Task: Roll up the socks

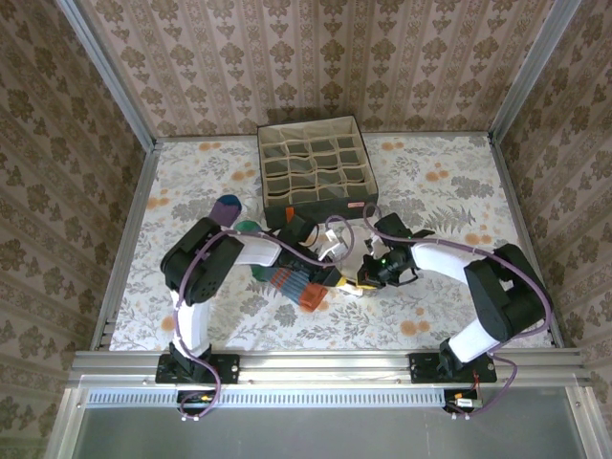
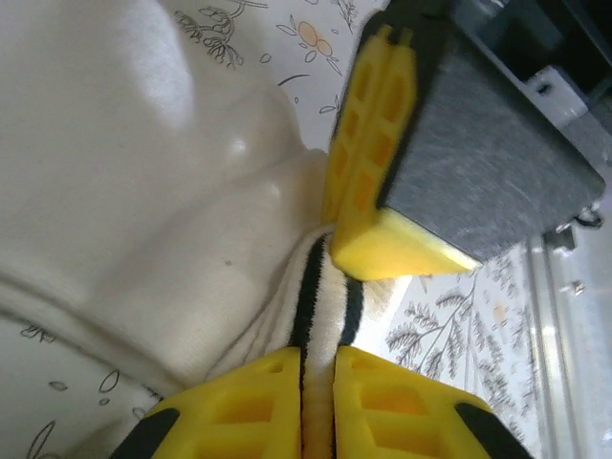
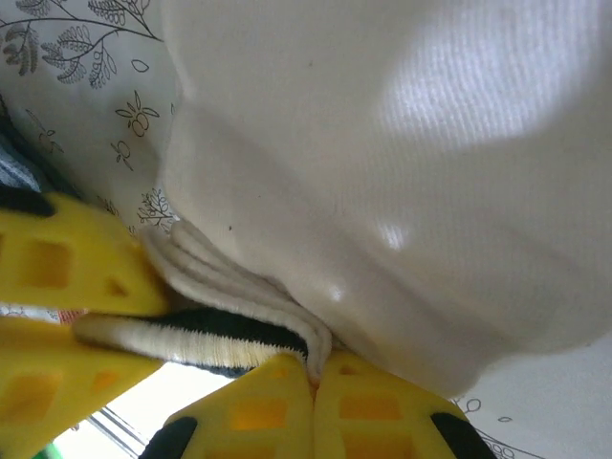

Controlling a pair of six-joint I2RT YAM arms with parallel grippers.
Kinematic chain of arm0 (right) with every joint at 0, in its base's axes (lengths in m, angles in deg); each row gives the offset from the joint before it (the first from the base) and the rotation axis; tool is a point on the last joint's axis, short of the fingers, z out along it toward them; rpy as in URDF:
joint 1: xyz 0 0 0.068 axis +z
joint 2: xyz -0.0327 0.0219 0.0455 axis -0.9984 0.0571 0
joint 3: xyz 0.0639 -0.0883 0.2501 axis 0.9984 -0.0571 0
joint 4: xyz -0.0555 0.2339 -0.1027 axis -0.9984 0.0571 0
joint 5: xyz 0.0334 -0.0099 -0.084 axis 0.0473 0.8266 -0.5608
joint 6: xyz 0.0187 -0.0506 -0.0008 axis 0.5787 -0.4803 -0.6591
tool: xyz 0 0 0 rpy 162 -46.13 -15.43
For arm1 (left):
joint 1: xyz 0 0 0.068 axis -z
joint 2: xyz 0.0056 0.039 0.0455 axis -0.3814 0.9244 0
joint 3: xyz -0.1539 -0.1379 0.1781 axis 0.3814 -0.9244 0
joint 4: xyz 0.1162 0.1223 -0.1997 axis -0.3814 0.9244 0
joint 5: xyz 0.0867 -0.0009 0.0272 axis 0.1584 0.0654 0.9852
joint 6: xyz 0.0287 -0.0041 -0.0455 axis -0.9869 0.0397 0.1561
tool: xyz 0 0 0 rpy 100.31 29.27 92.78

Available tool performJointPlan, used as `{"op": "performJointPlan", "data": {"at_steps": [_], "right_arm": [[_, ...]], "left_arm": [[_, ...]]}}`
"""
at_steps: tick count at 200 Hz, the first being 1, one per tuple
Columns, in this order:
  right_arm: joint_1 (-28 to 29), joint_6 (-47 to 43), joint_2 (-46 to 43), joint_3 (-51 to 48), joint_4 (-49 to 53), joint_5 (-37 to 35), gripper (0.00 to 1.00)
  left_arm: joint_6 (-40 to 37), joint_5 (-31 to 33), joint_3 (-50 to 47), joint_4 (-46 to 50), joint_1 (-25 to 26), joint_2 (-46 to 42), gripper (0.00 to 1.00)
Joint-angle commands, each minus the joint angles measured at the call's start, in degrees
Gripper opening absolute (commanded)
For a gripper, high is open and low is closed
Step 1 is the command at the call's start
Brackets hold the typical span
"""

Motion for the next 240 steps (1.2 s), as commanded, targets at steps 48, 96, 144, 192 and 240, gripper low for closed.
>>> {"op": "performJointPlan", "data": {"at_steps": [48, 96, 144, 192, 240], "right_arm": [[0.4, -2.6, 6.5, -0.1, 9.4, -11.2, 0.00], [0.5, -3.3, 7.9, 0.7, 10.3, -10.9, 0.00], [0.5, -3.7, 8.7, 0.8, 10.3, -10.0, 0.00], [0.5, -4.4, 9.2, 0.8, 11.0, -9.3, 0.00], [0.6, -4.7, 9.8, 1.2, 11.5, -9.5, 0.00]], "left_arm": [[-38.2, 18.7, -12.7, -6.5, 7.0, -17.2, 0.33], [-48.5, 28.5, -10.9, -4.9, 12.6, -15.0, 0.27], [-50.3, 31.5, -8.6, -5.6, 13.3, -10.2, 0.29], [-51.2, 32.8, -8.8, -8.6, 13.4, -8.9, 0.34], [-52.7, 33.2, -10.8, -9.8, 14.2, -12.5, 0.34]]}}
